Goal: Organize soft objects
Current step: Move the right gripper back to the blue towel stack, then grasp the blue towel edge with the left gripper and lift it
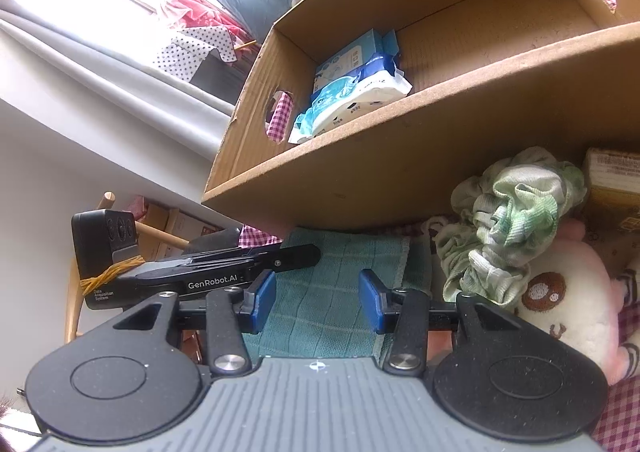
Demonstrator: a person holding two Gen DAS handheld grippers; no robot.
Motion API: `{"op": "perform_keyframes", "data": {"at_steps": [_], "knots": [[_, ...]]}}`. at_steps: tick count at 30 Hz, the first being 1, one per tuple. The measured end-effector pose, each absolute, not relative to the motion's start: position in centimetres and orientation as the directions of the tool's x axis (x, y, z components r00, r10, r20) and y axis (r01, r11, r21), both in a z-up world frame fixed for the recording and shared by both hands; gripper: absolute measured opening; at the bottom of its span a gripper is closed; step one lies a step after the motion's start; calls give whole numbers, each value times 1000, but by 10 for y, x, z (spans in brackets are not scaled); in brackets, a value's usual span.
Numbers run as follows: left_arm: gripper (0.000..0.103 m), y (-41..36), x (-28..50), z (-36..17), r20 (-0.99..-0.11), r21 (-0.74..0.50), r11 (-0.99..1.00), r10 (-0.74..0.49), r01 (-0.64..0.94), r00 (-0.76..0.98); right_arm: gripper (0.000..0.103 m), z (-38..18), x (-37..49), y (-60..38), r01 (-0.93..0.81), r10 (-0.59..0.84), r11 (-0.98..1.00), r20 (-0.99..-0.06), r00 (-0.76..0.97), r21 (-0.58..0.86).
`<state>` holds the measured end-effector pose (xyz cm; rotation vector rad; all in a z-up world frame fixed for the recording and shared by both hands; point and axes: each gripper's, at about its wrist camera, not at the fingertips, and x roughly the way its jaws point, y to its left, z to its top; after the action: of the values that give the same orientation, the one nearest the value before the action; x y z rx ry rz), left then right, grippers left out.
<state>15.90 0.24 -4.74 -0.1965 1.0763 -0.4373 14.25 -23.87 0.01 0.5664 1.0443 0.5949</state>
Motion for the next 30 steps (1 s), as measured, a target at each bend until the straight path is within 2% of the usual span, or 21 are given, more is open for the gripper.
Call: {"op": "perform_keyframes", "data": {"at_steps": [1,3,8,14,18,29,30], "knots": [[13,2,157,-46,-804,-358,899,-434,252,406,49,1,142,-239,-182,684,714,-621,383,676],[11,2,153,-42,-792,-358,896,-440,262,423,49,4,139,-238,-191,674,725,-626,392,661],[10,17,138,-28,-747,-424,865,-502,270,435,51,14,135,-229,-238,641,762,-648,411,602],[10,41,120,-18,-700,-504,826,-562,254,441,65,20,143,-204,-310,605,796,-684,408,519],[10,56,113,-24,-683,-542,809,-583,228,441,67,15,156,-190,-337,585,810,-706,399,480],[10,75,103,-33,-626,-607,752,-652,257,428,69,-18,193,-175,-272,645,763,-717,266,586],[10,76,102,-33,-622,-610,748,-657,262,426,66,-20,193,-174,-272,649,759,-716,257,591]]}}
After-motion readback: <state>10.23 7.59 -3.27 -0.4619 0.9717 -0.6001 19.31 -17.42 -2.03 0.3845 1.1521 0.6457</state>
